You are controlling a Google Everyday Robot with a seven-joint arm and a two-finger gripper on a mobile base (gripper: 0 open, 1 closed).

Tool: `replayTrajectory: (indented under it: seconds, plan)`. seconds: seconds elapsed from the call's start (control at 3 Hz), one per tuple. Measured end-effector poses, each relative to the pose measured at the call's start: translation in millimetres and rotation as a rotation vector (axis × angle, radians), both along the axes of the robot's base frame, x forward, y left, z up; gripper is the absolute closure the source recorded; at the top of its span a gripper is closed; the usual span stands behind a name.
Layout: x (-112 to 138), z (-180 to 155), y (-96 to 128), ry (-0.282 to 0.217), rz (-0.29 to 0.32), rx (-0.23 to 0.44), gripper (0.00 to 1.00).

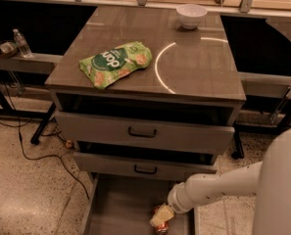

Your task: Pick coke can from bottom drawer and place on counter

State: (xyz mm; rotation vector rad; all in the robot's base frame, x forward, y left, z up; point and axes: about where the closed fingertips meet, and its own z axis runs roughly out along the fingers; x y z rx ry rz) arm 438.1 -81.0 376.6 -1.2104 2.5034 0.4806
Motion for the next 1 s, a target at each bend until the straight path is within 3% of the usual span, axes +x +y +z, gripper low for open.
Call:
replayTrajectory:
  seconds: [0.33,1.0]
  plan:
    - [15.8,-39.4,-3.5,-0.043,-0.079,0.022,0.00]
    - [12.5,-57.8,0.0,-0.025,-0.103,0.034,0.00]
